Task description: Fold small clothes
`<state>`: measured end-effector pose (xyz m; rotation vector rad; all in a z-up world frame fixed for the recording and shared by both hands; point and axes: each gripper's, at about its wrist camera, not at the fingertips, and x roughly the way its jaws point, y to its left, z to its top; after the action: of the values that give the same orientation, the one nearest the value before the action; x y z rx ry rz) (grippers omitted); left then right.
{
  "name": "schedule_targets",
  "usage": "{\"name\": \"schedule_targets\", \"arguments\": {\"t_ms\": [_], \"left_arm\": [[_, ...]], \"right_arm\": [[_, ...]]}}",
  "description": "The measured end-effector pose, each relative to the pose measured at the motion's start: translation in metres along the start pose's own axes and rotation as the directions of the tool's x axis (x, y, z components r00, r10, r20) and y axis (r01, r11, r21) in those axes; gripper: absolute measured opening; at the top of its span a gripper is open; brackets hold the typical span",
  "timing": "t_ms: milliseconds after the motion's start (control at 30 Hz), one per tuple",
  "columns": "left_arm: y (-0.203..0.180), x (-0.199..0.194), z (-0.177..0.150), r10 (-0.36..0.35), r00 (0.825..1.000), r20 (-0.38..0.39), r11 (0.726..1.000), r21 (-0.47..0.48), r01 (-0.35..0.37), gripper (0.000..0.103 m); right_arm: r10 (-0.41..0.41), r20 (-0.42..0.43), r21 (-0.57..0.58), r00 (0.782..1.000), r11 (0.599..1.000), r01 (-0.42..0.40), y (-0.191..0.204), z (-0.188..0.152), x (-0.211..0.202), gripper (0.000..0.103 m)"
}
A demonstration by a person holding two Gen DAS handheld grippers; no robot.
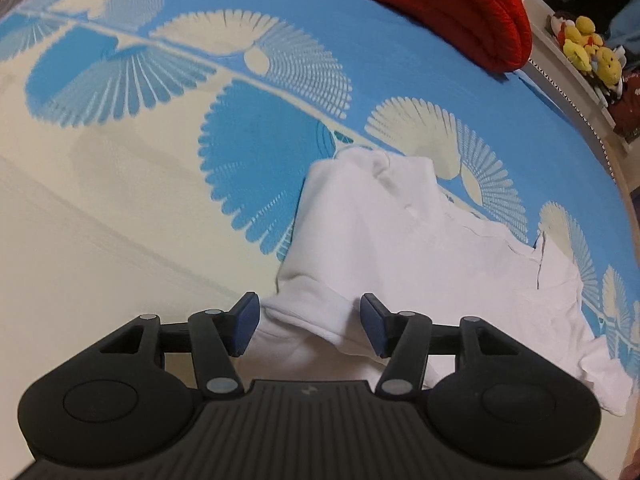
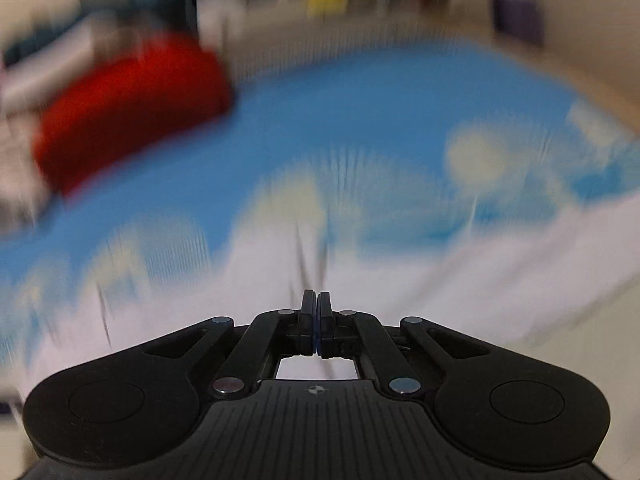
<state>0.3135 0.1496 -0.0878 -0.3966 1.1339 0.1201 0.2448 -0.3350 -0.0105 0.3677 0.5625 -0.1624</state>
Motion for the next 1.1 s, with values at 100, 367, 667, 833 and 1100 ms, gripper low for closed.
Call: {"name": "schedule_targets", "arguments": {"t_ms": [100, 367, 667, 833, 1100], "left_arm": [[0.003, 0.006, -0.001, 0.009, 1.000, -0.018, 1.000, 0.005, -0.009, 0.064], [0.016, 0.002, 0.006, -0.014, 1.000, -0.009, 0.998, -0.055, 0.013, 0.065], [0.033, -0.007, 0.017, -0.014, 0.999, 0.034, 0.994, -0.105, 0.017, 0.065], [0.032, -0.010, 0.022, -0.038, 0.997, 0.073, 0.993, -0.109, 0.046, 0.065], [0.024, 0.009, 0.020, -0.093, 0.991, 0.101, 0.990, -0.101, 0.103, 0.066]], "right_arm": [[-0.047, -0.052, 0.067, 0.998, 0.996, 0.050, -0.021, 0.004, 0.009, 0.000], [0.117, -0.398, 0.102, 0.910, 0.991, -0.083, -0.013, -0.044, 0.074, 0.036], [0.048, -0.387, -0.093, 0.921, 0.991, -0.091, 0.011, -0.064, 0.082, 0.003], [0.115, -0.094, -0.027, 0.989, 0.993, -0.118, 0.015, -0.021, 0.023, 0.002], [-0.118, -0.317, 0.148, 0.941, 0.974, 0.172, -0.040, -0.037, 0.063, 0.003]]}}
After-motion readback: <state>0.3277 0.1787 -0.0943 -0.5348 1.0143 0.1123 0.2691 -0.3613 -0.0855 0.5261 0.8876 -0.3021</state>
